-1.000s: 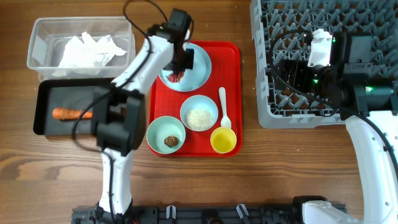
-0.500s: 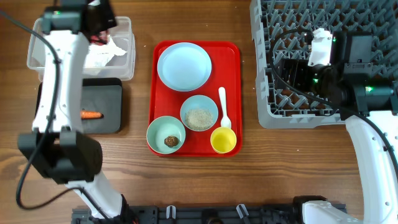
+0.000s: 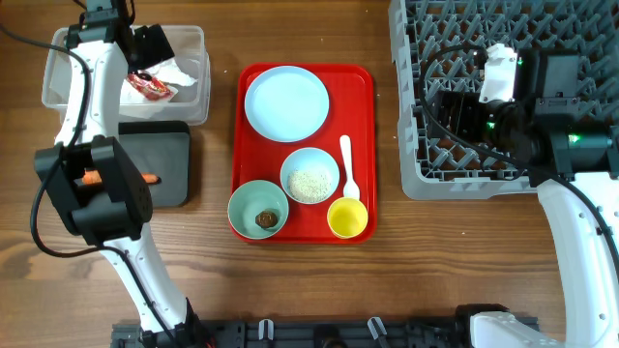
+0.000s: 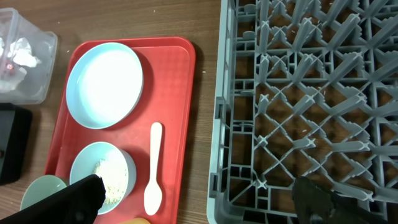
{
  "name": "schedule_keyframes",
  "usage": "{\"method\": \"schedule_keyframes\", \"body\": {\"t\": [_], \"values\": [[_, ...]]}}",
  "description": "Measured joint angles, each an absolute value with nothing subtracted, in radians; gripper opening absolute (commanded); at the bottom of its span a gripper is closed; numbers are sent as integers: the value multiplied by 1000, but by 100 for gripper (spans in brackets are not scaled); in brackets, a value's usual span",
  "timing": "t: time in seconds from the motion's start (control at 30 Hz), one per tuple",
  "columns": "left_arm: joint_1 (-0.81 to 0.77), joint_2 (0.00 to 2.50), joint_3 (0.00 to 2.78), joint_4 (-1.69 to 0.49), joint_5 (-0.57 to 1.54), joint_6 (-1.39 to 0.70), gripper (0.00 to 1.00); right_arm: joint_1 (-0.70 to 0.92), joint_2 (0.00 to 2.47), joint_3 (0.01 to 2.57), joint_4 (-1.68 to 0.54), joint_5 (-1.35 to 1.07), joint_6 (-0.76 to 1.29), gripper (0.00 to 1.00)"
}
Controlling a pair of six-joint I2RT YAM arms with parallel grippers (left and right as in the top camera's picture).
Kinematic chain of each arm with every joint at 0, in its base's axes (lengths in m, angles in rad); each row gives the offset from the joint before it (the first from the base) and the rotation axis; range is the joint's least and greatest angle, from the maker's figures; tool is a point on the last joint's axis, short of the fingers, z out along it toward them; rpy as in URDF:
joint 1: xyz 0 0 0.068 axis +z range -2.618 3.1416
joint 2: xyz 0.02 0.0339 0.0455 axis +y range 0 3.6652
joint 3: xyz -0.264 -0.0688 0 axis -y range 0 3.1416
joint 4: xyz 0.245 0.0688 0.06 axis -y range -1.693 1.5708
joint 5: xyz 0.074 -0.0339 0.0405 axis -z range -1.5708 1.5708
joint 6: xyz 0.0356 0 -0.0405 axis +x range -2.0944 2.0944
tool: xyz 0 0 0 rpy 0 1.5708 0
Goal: Sort waste into correct bins and load items into the dishwasher rack
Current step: 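Carry the red wrapper left and drop it into the clear bin, then reach the left gripper to the rice bowl and grasp its rim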
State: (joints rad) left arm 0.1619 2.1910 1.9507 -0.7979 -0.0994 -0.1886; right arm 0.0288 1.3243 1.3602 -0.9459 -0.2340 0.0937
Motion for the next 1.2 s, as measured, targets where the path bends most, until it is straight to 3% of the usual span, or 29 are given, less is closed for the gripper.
{"method": "schedule_keyframes", "body": {"t": [0.1, 0.27, 0.5, 0.63, 0.9, 1.2], "values": [[160, 2180, 1951, -822, -99, -189, 98, 29, 1324, 1360, -945, -234, 94, 100], [127, 2066, 1951, -978, -56, -188, 83, 29, 1324, 1360, -945, -234, 94, 100], [-38, 1932, 1963, -1287, 52, -189, 88, 29, 1324, 1360, -945, -228, 94, 100], [-138, 1947, 1950, -1356, 66, -189, 88, 29, 1324, 1360, -945, -227, 94, 100], [-313, 1951, 1883, -1336, 77, -184, 86, 29, 1324, 1360, -945, -227, 94, 100], [-511, 1951, 1683, -1036, 81, -177, 86, 29, 1324, 1360, -946, -227, 94, 100]]}}
